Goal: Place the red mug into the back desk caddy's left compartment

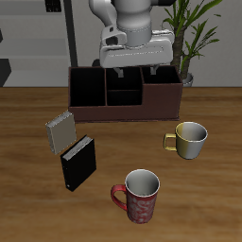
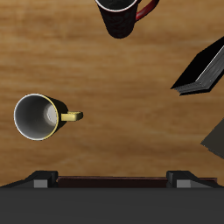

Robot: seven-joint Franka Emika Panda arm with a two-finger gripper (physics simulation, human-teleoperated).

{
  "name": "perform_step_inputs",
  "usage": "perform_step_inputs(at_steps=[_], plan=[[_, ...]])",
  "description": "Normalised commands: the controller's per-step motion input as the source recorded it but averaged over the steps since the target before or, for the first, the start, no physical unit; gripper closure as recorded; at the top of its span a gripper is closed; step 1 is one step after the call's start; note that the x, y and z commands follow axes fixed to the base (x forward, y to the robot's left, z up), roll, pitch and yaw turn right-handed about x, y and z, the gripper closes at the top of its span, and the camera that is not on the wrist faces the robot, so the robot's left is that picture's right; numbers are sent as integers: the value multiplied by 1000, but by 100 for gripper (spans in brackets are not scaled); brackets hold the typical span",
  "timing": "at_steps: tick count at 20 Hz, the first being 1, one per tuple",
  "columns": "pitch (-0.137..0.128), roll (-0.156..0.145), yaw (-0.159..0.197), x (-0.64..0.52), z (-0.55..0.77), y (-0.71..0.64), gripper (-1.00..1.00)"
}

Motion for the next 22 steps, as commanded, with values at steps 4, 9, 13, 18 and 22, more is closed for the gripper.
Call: perform_step_inputs(at_steps=[4,9,13,18,22], plan=[[2,20,-7,193,36,273,-100],[-22,-14,-3,259,180,284,-100],[-36,3,-8,310,239,305,-100],[-3,-13,10,352,86,205,-100],[-9,-30,2,408,176,169,-100]])
